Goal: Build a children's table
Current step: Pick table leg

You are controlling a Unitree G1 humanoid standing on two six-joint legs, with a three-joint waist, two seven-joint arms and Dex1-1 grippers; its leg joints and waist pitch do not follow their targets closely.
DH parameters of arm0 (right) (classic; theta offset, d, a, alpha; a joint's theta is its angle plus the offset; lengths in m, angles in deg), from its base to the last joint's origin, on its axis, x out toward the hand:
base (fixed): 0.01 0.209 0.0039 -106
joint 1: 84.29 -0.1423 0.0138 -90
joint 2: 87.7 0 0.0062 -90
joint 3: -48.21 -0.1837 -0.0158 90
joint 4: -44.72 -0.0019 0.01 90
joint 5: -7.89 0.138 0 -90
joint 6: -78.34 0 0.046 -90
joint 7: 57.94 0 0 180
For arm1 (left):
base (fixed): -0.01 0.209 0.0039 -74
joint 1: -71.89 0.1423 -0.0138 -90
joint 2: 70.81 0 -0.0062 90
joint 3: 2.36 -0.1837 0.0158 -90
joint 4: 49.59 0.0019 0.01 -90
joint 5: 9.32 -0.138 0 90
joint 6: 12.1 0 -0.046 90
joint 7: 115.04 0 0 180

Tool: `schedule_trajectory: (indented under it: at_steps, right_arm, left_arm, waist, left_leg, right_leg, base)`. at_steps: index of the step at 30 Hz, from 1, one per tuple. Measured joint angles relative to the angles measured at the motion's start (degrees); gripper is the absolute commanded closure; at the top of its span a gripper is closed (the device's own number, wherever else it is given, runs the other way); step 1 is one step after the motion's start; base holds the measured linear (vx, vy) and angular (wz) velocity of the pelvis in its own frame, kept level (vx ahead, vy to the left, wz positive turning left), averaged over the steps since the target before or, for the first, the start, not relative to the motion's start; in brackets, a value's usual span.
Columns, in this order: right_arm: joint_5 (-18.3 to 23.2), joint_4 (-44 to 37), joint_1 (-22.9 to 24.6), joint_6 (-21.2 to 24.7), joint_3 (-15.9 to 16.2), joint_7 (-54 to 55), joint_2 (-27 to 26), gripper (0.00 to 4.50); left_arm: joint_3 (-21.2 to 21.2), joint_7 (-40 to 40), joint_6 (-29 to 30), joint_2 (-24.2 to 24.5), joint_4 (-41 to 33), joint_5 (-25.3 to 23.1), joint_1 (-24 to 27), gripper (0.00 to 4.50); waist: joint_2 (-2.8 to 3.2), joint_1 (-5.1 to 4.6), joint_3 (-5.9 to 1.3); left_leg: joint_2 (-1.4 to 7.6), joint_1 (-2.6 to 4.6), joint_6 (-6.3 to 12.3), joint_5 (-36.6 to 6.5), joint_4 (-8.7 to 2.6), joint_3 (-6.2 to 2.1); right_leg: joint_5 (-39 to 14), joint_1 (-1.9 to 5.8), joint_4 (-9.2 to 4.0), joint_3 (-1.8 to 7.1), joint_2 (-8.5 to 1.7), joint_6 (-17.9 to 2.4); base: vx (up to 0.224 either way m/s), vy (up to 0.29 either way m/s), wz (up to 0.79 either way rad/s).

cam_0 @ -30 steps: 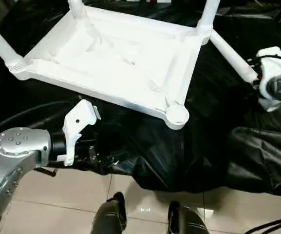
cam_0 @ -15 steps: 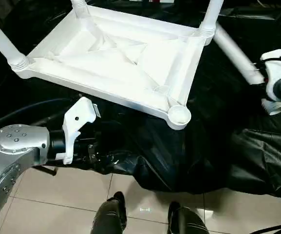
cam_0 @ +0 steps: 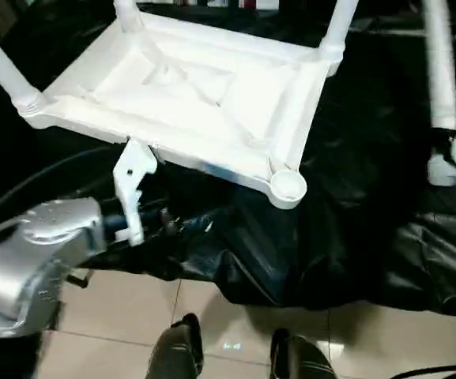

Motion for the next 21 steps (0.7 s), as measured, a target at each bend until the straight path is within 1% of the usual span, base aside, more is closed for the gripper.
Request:
schedule_trajectory:
  at_steps: [1,2,3,4,5,6,7,8,9,10,11,13,14,15,16,17,18,19,20,21]
  right_arm:
    - [1.2,0.0,0.4,-1.5,-1.3,-0.5,0.0,2.61]
    - [5.0,-0.3,1.3,-4.5,-5.3,-3.3,-0.3,2.61]
    - [7.6,-0.8,1.5,-6.4,-7.6,-5.5,-0.7,2.61]
    - [10.3,-2.0,2.1,-6.9,-10.1,-8.3,-1.0,2.61]
    - [14.0,-4.6,3.5,-6.7,-13.1,-13.0,-1.6,2.61]
    - [16.7,-7.1,5.1,-6.3,-15.0,-16.9,-2.3,2.61]
    - [19.7,-10.3,7.0,-5.0,-16.8,-21.0,-3.3,2.61]
    - [22.2,-13.1,8.4,-3.2,-17.8,-24.5,-4.5,2.62]
    - [25.2,-18.5,11.7,-1.0,-19.1,-27.8,-5.9,2.62]
    - [28.8,-24.5,15.7,1.5,-20.3,-31.0,-8.2,2.62]
    - [32.1,-30.1,19.7,4.0,-20.6,-33.5,-11.3,2.62]
    - [36.7,-39.5,26.0,7.6,-19.0,-34.7,-16.1,2.62]
    - [40.6,-47.6,31.5,9.9,-16.9,-35.6,-19.6,2.62]
    - [42.3,-51.2,34.1,11.4,-14.7,-36.4,-21.6,2.62]
    - [43.2,-53.6,35.8,12.8,-12.3,-36.7,-22.7,2.62]
    - [44.0,-57.1,37.8,14.3,-9.4,-37.3,-23.4,2.62]
    - [44.5,-59.9,38.9,15.7,-6.7,-38.3,-23.7,2.62]
    - [44.6,-61.8,39.1,16.3,-4.8,-38.7,-23.9,2.62]
    - [44.6,-64.3,39.4,16.9,-3.0,-39.4,-23.9,2.62]
    - [44.5,-65.7,39.7,17.4,-1.9,-39.9,-23.9,2.62]
  left_arm:
    - [0.0,-0.6,-0.7,-0.6,0.6,-0.3,0.0,0.0]
    - [-0.1,-1.7,-2.1,-2.2,1.9,-0.8,-0.4,0.0]
    - [-0.1,-2.4,-2.9,-3.4,2.7,-1.3,-0.7,0.0]
    - [-0.3,-3.3,-3.5,-4.8,3.5,-1.4,-1.1,0.0]
    - [-0.5,-4.5,-4.6,-6.9,4.6,-1.7,-1.7,0.0]
    - [-0.6,-5.5,-5.3,-8.7,5.6,-1.7,-2.2,0.0]
    - [-0.7,-6.4,-5.8,-10.1,6.8,-1.8,-2.7,0.0]
    - [-1.1,-7.1,-6.3,-10.7,7.8,-1.8,-3.2,0.0]
    - [-1.4,-7.7,-7.0,-11.9,9.0,-1.8,-3.8,0.0]
    - [-1.3,-8.5,-7.5,-13.2,10.3,-1.8,-4.4,0.0]
    - [-1.6,-9.2,-7.6,-14.0,12.1,-1.9,-5.2,0.0]
    - [-1.8,-9.7,-7.9,-15.1,14.1,-2.1,-6.4,0.0]
    - [-1.5,-10.2,-7.8,-16.4,15.5,-1.9,-7.8,0.0]
    - [-1.3,-10.5,-7.7,-17.0,16.0,-1.7,-8.7,0.0]
    - [-1.3,-10.6,-7.2,-17.9,16.5,-1.3,-9.7,0.0]
    - [-0.9,-10.8,-6.6,-19.3,16.8,0.1,-11.0,0.0]
    - [-0.3,-11.2,-6.0,-20.5,17.0,1.5,-12.2,0.0]
    - [0.3,-11.5,-5.5,-21.2,17.2,2.7,-13.0,0.0]
    - [1.2,-12.1,-4.6,-22.3,17.6,4.3,-14.0,0.0]
    - [1.8,-12.6,-4.3,-22.9,17.9,5.3,-14.4,0.0]
  waist:
    - [0.0,-0.05,0.0]
    - [-0.04,-0.06,-0.03]
    - [-0.07,-0.13,-0.03]
    - [-0.19,-0.1,-0.14]
    - [-0.42,-0.01,-0.38]
    - [-0.6,0.09,-0.67]
    - [-0.77,0.16,-1.08]
    - [-0.85,0.17,-1.52]
    - [-0.9,0.23,-1.9]
    - [-0.96,0.49,-2.36]
    - [-0.95,0.55,-2.9]
    - [-0.77,0.54,-3.32]
    - [-0.74,0.84,-3.38]
    - [-0.62,0.86,-3.45]
    - [-0.48,0.84,-3.53]
    - [-0.34,0.84,-3.63]
    - [-0.34,0.76,-3.67]
    - [-0.33,0.74,-3.75]
    - [-0.44,0.78,-3.99]
    - [-0.62,0.81,-4.3]
  left_leg:
    - [-0.01,0.0,0.06,0.0,0.21,0.02]
    - [-0.02,0.0,0.14,-0.1,0.51,0.07]
    - [-0.03,0.0,0.2,-0.1,0.74,0.08]
    - [-0.05,0.01,0.2,-0.1,0.8,0.11]
    - [-0.04,0.02,0.21,-0.1,0.91,0.11]
    - [-0.01,0.02,0.23,-0.1,1.02,0.1]
    - [-0.01,0.04,0.27,-0.1,1.08,0.1]
    - [0.02,0.03,0.39,-0.2,1.31,0.09]
    - [0.0,0.07,0.43,-0.2,1.33,0.08]
    - [0.0,0.13,0.46,-0.2,1.37,0.04]
    - [0.0,0.14,0.51,-0.3,1.49,0.04]
    - [-0.04,0.14,0.56,-0.3,1.59,0.05]
    - [-0.05,0.13,0.49,-0.3,1.59,0.05]
    - [-0.05,0.14,0.47,-0.2,1.61,0.05]
    - [-0.07,0.13,0.47,-0.2,1.65,0.07]
    - [-0.1,0.12,0.45,-0.2,1.65,0.07]
    - [-0.11,0.17,0.43,-0.2,1.65,0.08]
    - [-0.1,0.19,0.42,-0.2,1.65,0.06]
    - [-0.1,0.19,0.41,-0.2,1.63,0.03]
    - [-0.1,0.19,0.41,-0.2,1.61,0.02]
  right_leg:
    - [0.0,-0.02,0.18,0.07,-0.04,0.0]
    - [0.0,-0.03,0.44,0.18,-0.08,0.0]
    - [0.0,-0.04,0.61,0.27,-0.1,0.0]
    - [0.0,-0.03,0.67,0.34,-0.11,0.0]
    - [0.1,0.0,0.7,0.37,-0.11,0.1]
    - [0.2,0.07,0.71,0.36,-0.1,0.1]
    - [0.2,0.12,0.71,0.36,-0.1,0.1]
    - [0.3,0.16,0.74,0.38,-0.1,0.0]
    - [0.3,0.27,0.65,0.38,-0.1,0.0]
    - [0.3,0.4,0.62,0.36,-0.1,0.0]
    - [0.3,0.44,0.61,0.38,-0.1,0.0]
    - [0.5,0.45,0.61,0.46,-0.14,0.0]
    - [0.5,0.47,0.63,0.46,-0.14,0.1]
    - [0.7,0.45,0.6,0.47,-0.15,0.1]
    - [0.8,0.38,0.57,0.51,-0.18,0.1]
    - [0.8,0.39,0.54,0.51,-0.22,0.1]
    - [0.8,0.42,0.56,0.54,-0.22,0.1]
    - [0.8,0.42,0.53,0.52,-0.22,0.1]
    - [0.7,0.43,0.51,0.51,-0.22,0.4]
    - [0.6,0.43,0.52,0.51,-0.22,0.5]
  base:
    - [0.0,0.0,0.0]
    - [0.0,0.0,0.0]
    - [-0.051,0.018,-0.02]
    - [-0.051,0.018,-0.02]
    - [-0.052,0.015,0.0]
    - [0.0,0.0,0.0]
    - [0.0,0.0,0.0]
    - [0.0,0.0,0.0]
    - [0.0,0.0,0.0]
    - [0.0,0.0,0.0]
    - [0.0,0.0,0.0]
    - [0.0,0.0,0.0]
    - [0.0,0.0,0.0]
    - [0.0,0.0,0.0]
    - [-0.067,0.014,-0.03]
    - [-0.05,0.012,-0.05]
    - [-0.055,0.009,0.0]
    - [0.0,0.0,0.0]
    - [-0.054,0.002,-0.01]
    - [0.0,0.0,0.0]
